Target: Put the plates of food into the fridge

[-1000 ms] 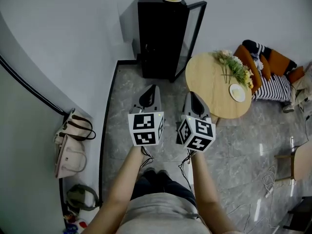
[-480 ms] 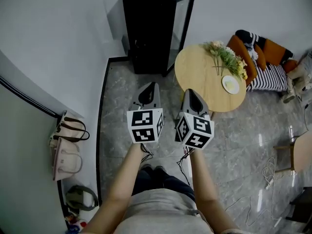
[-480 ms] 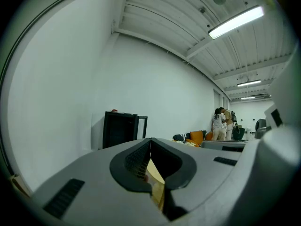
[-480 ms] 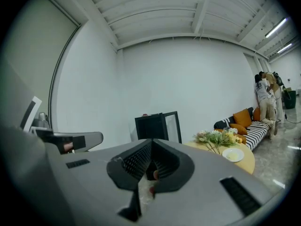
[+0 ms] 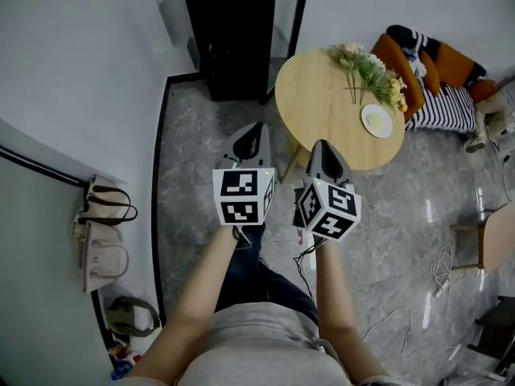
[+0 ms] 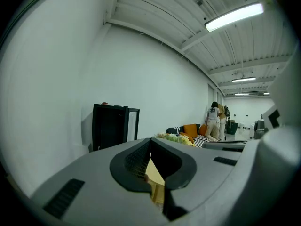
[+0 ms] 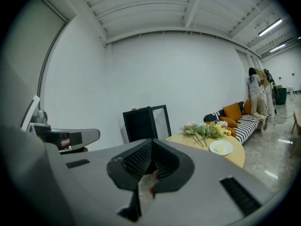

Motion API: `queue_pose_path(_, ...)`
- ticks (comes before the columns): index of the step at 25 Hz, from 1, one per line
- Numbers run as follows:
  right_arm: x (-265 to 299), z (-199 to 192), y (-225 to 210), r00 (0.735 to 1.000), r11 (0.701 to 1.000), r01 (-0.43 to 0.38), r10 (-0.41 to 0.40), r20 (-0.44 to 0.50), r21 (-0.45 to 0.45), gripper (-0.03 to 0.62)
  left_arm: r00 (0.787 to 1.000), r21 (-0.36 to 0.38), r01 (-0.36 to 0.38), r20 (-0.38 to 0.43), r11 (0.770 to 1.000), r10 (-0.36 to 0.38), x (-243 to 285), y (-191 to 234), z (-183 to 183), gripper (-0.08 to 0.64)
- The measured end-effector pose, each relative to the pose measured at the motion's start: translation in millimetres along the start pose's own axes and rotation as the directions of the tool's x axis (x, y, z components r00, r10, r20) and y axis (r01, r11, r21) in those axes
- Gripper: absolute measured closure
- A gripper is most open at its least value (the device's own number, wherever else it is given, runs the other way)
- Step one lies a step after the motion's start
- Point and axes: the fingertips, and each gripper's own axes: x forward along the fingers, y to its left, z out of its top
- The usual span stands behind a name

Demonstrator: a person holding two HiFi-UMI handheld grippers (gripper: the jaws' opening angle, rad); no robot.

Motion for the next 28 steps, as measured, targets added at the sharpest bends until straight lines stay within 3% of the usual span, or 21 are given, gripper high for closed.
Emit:
queue_pose_path(15,115,6,-93,0.978,0.976,0.203,-0.199,-0.063,0.08,0.577,0.986,-0.018,0.139,-0.092,0.99,-0.14,168,-2,-1,0.551)
queue_pose_path(21,161,14,-127,0.96,0.958,0.273,-0.266,-0.084,0.084,0.577,0.966,-0.022,0.225,-0.124,0.974,-0.226,238,-17,2,0.551)
queue_pose_path(28,171,3,-166,0.927,0.921,0.369,-0.354,-0.128,0.124,0.577,0.931,-0.037,0.316,-0.182,0.948,-0.318,284,-46,-13,0.551)
